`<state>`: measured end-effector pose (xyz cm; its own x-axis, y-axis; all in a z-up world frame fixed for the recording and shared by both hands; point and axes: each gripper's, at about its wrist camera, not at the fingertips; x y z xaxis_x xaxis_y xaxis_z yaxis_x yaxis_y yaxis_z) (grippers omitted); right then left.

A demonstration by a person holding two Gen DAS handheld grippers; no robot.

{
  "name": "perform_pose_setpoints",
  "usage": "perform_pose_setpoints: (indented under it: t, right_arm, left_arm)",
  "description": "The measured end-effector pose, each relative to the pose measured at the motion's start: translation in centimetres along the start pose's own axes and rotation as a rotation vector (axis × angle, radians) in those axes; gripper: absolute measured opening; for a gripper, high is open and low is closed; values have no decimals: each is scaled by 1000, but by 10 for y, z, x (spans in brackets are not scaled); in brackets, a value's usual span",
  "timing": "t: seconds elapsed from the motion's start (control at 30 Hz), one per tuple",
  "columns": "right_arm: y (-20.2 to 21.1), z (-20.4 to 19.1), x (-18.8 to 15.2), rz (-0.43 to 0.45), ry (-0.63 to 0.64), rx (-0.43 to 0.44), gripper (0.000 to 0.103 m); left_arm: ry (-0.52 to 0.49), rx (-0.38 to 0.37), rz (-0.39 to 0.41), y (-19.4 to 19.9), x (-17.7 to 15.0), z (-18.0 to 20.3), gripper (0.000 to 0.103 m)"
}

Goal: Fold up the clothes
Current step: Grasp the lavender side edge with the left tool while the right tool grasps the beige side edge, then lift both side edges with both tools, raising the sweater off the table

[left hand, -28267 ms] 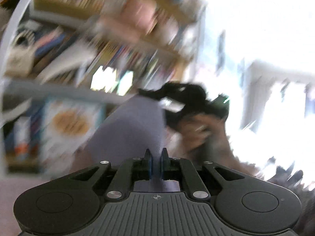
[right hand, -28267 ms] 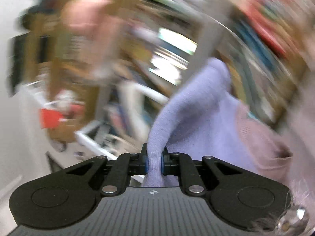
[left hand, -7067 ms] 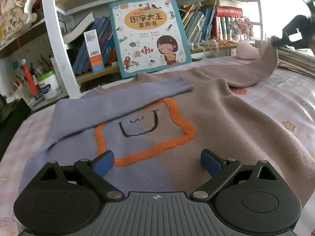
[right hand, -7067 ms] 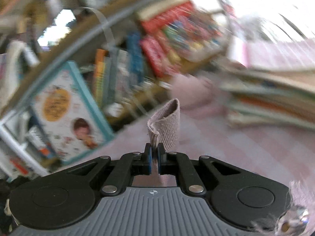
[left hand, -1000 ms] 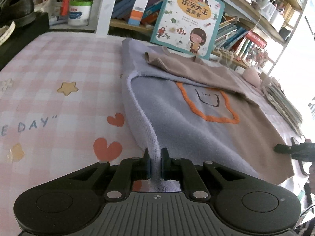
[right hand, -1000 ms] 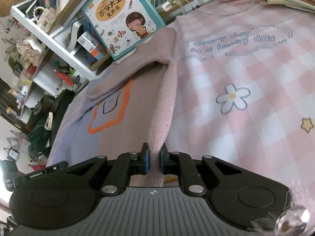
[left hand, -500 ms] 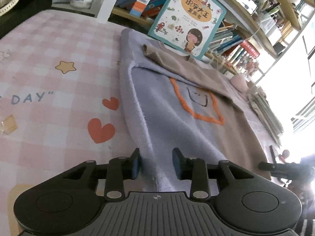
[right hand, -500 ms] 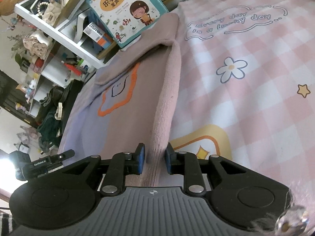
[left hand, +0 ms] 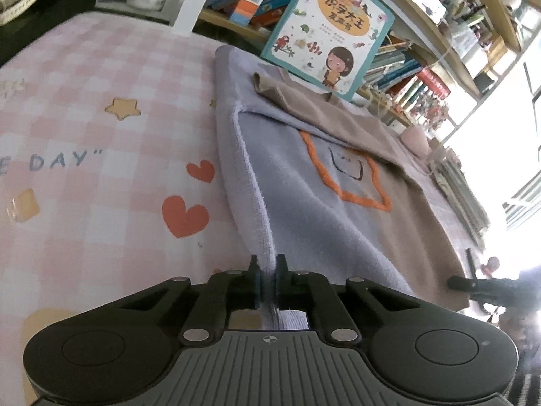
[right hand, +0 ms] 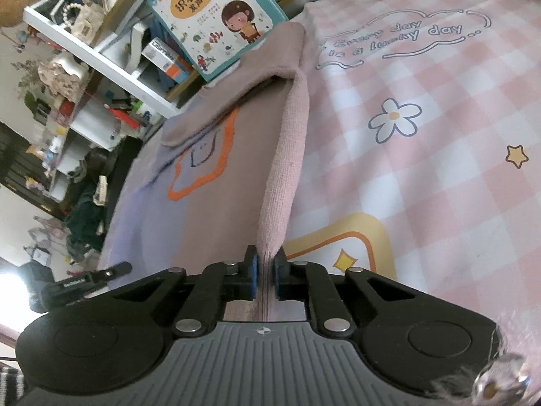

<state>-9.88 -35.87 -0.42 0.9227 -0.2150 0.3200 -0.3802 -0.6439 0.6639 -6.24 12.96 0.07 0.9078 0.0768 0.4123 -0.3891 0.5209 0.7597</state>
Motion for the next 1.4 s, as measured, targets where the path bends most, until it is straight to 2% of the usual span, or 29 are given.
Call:
perform_pose_setpoints:
  t: [0.23,0.4,0.53,0.67,0.77,0.87,1.0,1.2,1.4]
  right_arm:
    - [6,6,-5,3,-29,23,8]
    - [18,3,5,70,-36,170,7]
    - [25,-6,23,168,-1,320,7]
    - [25,-12,51,297,-6,453,7]
    - [20,-7,74,415,-87,558,7]
    - [9,2,99,493,-195,613,7]
    - [-6,7,135,493,-268,590,7]
    - [-29,5,182,489,-255,468,7]
    - [-70,16,213,459,-295,347,7]
  left_arm:
    - [64,-91,-7,4,-6,-11,5]
    - [128,-240,56,14,3,-15,5]
    - [132,-381,168,25,22,-10,5]
    - [264,-525,324,18,43,-15,5]
    - [367,-632,442,13,58,-19,5]
    - [434,-621,485,2,78,-20,5]
    - [452,-546,484,-10,110,-16,5]
    - [467,-467,462,-33,142,-24,5]
    - [492,-389,421,-55,154,-35,6]
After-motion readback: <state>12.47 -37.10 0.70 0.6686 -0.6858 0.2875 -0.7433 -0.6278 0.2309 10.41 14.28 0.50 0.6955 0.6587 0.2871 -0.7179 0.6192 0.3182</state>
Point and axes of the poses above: each gripper's, at about its wrist camera, not at the fingertips, and y roughly against the way its jaws point, z to its right, x to its top, and after that the axes turned 11 degrees about -z, right-handed
